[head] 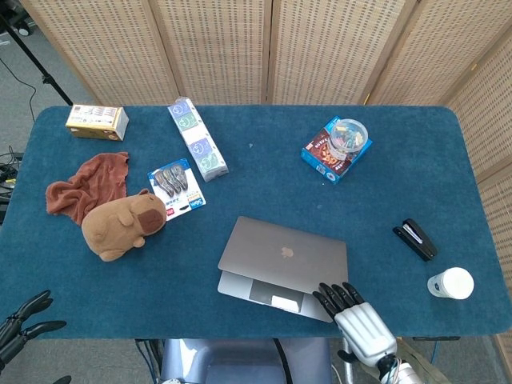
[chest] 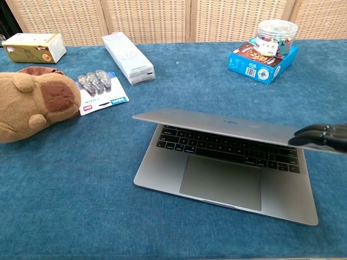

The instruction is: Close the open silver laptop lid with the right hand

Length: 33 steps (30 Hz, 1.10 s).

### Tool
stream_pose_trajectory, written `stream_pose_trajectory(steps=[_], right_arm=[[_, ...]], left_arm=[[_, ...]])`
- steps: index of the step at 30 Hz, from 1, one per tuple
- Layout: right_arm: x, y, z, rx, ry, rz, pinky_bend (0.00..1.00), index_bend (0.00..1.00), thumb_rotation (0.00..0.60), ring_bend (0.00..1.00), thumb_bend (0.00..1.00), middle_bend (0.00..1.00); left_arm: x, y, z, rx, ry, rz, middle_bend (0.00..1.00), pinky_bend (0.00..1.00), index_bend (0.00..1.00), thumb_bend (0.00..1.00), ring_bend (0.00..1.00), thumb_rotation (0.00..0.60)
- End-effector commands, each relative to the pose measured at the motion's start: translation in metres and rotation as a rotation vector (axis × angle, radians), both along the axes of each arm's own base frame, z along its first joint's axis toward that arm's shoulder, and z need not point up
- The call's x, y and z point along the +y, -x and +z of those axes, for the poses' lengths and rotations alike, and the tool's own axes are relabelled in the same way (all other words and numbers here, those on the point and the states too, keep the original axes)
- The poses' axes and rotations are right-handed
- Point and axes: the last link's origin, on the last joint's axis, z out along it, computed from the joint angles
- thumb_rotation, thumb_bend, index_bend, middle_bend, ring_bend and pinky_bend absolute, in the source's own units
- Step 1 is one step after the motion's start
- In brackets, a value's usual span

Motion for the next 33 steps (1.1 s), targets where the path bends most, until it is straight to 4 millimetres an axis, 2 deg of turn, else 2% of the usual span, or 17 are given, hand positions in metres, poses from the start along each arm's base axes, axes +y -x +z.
stream_pose_trajectory(steps=[1, 33], right_arm=[[0.006, -0.001, -0.007, 0.002, -0.025, -0.001, 0.0, 0.05, 0.6, 0.0, 0.19, 0.0], [0.014, 0.003, -0.038, 0.053, -0.148, -0.093, 0.0, 0.05, 0.6, 0.0, 0.19, 0.0]], left_arm=[[-0.002, 0.001, 0.001, 0.021, 0.033, -0.001, 0.09, 0.2, 0.27, 0.12, 0.15, 0.6], [-0.005, 0.004, 0.007, 0.082, 0.11, 0.007, 0.09, 0.2, 0.27, 0.12, 0.15, 0.6]])
